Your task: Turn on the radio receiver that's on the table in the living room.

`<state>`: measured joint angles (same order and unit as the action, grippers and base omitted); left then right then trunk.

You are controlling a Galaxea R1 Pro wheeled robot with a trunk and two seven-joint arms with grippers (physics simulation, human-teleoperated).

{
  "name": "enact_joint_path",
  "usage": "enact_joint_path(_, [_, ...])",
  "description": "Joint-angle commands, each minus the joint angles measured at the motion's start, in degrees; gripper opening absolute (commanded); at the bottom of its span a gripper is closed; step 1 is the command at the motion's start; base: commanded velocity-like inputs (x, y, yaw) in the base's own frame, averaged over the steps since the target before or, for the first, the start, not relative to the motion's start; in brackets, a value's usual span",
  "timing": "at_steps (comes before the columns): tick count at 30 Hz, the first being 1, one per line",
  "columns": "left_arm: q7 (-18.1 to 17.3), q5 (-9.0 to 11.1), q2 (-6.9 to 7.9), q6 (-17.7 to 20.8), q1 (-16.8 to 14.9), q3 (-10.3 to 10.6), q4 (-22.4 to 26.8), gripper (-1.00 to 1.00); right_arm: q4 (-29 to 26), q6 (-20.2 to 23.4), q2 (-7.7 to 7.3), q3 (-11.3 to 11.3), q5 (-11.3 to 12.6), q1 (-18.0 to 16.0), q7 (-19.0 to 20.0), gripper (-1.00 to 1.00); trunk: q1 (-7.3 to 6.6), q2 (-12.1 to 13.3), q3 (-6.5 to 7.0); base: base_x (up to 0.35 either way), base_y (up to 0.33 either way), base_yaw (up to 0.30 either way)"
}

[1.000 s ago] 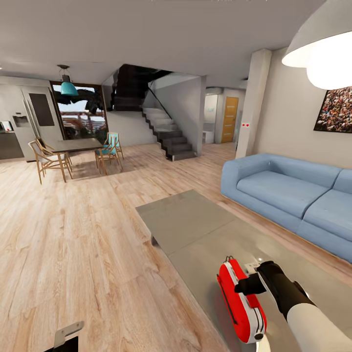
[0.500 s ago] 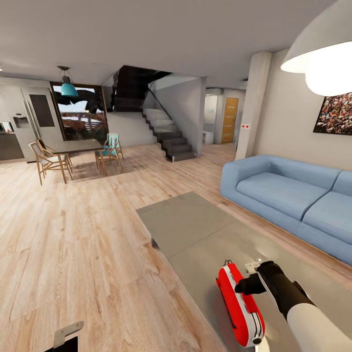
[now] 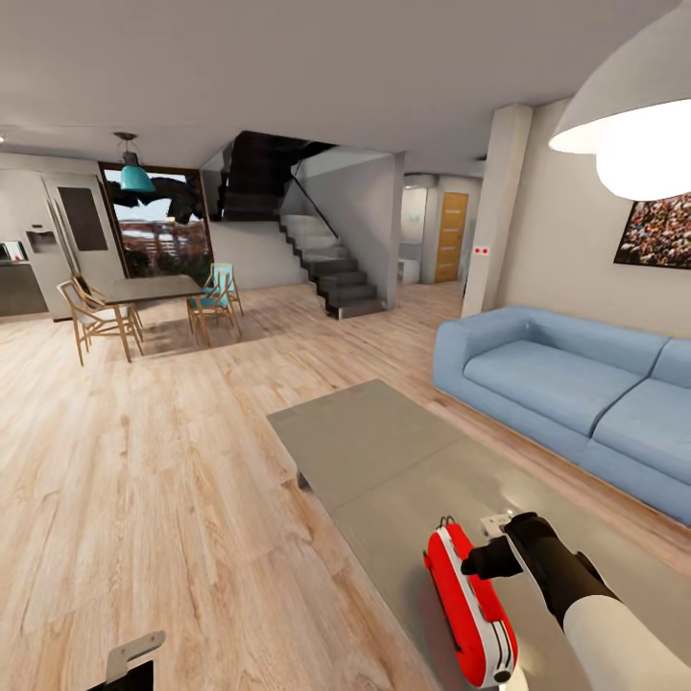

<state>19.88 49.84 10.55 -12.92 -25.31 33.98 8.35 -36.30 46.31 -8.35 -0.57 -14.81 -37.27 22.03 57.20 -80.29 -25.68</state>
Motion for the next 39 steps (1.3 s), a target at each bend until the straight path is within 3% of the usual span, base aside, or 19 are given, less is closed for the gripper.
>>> enact_joint_path(1, [0.11,0.00,-0.03,0.00,0.00,0.01,0.00,-1.00,0.00,-0.03,0.00,0.02,-0.03,0.00,-0.02,1.00,-0.23,0.42,0.18,0.000,0.000,0.000])
enact_joint_path(8, [0.14,0.03,-0.01,0.00,0.00,0.03,0.00,-1.00,0.00,-0.07,-0.08,0.05,-0.05,0.00,0.03,1.00,-1.76,3.22,1.44,0.000,0.058,0.000])
enact_joint_path(22, [-0.03,0.03,-0.06,0.00,0.00,0.04,0.00,-1.00,0.00,-0.08,-0.09,0.05,-0.05,0.00,0.00,1.00,-4.84,8.84,3.95,0.000,0.238,0.000])
enact_joint_path(39, [-0.19,0.06,-0.08,0.00,0.00,0.04,0.00,-1.00,0.00,-0.08,-0.09,0.05,0.04,0.00,-0.06,1.00,-8.57,15.66,7.01,-0.030,0.067,0.000])
